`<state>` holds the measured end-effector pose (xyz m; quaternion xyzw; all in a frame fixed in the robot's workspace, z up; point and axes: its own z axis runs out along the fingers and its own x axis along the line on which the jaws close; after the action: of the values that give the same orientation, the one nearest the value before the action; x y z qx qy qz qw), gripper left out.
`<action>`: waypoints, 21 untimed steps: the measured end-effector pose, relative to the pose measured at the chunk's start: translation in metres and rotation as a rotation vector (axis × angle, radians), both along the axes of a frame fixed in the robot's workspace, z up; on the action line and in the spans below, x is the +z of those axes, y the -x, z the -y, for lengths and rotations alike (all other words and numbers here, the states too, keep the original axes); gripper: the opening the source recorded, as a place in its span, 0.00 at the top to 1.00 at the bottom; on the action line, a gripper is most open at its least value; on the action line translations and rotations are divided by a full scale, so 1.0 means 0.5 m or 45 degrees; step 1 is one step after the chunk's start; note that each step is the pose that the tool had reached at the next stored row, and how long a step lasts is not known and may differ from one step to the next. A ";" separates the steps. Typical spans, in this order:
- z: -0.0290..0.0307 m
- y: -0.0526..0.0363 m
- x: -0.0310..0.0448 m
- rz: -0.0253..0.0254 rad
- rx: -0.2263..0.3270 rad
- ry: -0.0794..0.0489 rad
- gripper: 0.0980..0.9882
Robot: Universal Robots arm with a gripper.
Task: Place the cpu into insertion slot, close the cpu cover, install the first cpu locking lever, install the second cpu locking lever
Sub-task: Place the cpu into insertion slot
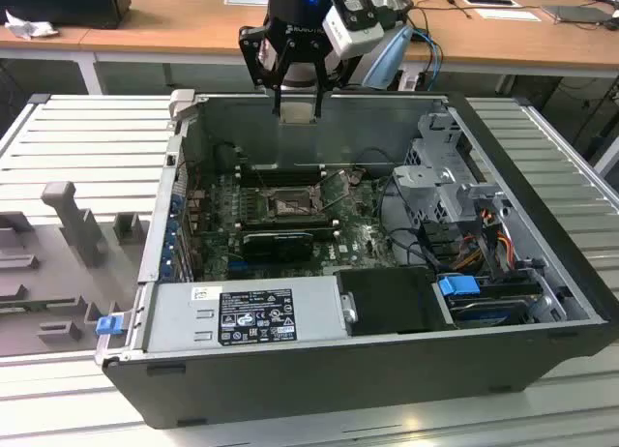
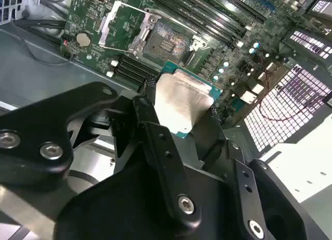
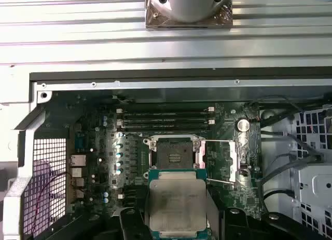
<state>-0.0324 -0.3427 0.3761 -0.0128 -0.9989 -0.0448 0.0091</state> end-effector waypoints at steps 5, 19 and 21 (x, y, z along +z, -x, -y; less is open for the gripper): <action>0.000 0.000 0.000 0.0000 -0.096 0.000 0.52; 0.000 0.000 -0.004 -0.0005 -0.148 0.000 0.52; 0.000 0.000 -0.004 -0.0005 -0.155 0.000 0.52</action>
<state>-0.0323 -0.3427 0.3739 -0.0737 -0.9962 -0.0453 0.0065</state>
